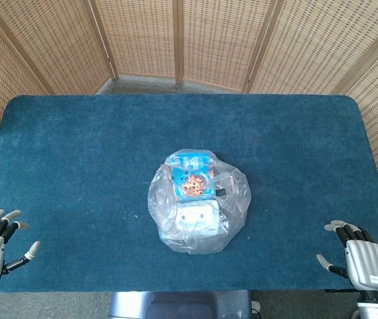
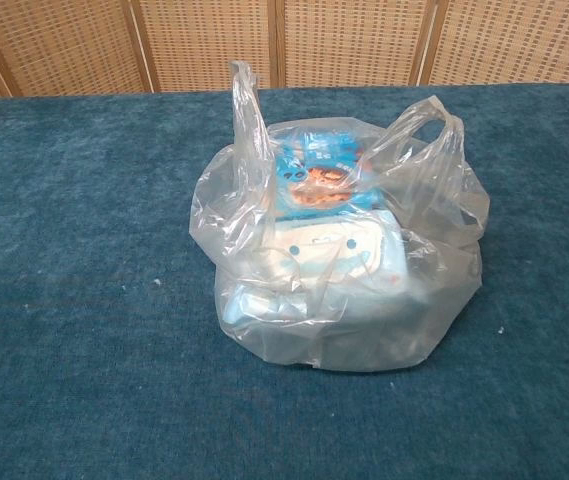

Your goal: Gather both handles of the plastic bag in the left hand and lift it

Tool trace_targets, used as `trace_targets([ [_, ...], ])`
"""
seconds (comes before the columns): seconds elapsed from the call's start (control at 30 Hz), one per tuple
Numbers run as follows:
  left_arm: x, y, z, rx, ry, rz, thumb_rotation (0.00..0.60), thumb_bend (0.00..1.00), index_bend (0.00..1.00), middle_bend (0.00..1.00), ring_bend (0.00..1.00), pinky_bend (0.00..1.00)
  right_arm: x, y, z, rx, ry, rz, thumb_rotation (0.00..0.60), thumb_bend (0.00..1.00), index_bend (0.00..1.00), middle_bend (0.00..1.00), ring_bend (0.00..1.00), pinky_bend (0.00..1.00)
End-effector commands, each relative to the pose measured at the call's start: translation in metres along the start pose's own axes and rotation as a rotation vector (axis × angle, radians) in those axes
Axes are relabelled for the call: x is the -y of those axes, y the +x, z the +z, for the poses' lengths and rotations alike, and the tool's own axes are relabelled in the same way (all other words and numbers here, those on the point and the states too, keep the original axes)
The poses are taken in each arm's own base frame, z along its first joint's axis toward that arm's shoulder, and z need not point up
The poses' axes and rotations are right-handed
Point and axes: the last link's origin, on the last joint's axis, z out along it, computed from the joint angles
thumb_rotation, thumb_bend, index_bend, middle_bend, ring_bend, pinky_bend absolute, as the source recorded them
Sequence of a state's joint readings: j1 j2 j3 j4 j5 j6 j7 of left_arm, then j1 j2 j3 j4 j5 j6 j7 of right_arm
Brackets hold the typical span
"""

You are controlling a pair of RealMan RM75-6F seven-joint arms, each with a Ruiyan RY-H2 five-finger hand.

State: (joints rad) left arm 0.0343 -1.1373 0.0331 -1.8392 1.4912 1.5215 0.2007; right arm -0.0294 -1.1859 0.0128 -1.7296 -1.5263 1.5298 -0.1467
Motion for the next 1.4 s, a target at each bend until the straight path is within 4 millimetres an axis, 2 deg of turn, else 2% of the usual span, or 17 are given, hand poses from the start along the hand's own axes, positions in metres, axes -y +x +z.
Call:
trace_targets([
  [0.03, 0.0, -0.002, 0.002, 0.01, 0.002, -0.002, 0.0, 0.22, 0.33, 0.19, 0.08, 0.07, 0.0, 0.0, 0.001, 0.0, -0.002, -0.001, 0.531, 0.22, 0.31, 0.27, 0.26, 0.23],
  [0.53, 0.0, 0.007, 0.014, 0.037, -0.016, -0.042, 0.0, 0.21, 0.33, 0.2, 0.1, 0.07, 0.002, -0.002, 0.006, 0.005, -0.006, 0.0, 0.531, 0.21, 0.31, 0.27, 0.26, 0.23],
  [0.83, -0.009, 0.009, 0.037, 0.127, -0.082, -0.125, 0.0, 0.2, 0.33, 0.2, 0.11, 0.07, 0.002, -0.001, 0.01, 0.005, -0.013, -0.005, 0.533, 0.21, 0.31, 0.27, 0.26, 0.23],
  [1.0, -0.023, 0.012, 0.056, 0.199, -0.146, -0.225, 0.0, 0.2, 0.31, 0.2, 0.11, 0.09, -0.001, 0.0, 0.01, 0.002, -0.03, -0.007, 0.531, 0.22, 0.31, 0.27, 0.26, 0.23],
  [1.4, -0.074, 0.014, 0.097, 0.435, -0.302, -0.5, 0.0, 0.19, 0.3, 0.2, 0.11, 0.1, -0.004, -0.002, 0.015, 0.01, -0.038, -0.002, 0.531, 0.22, 0.3, 0.27, 0.26, 0.23],
])
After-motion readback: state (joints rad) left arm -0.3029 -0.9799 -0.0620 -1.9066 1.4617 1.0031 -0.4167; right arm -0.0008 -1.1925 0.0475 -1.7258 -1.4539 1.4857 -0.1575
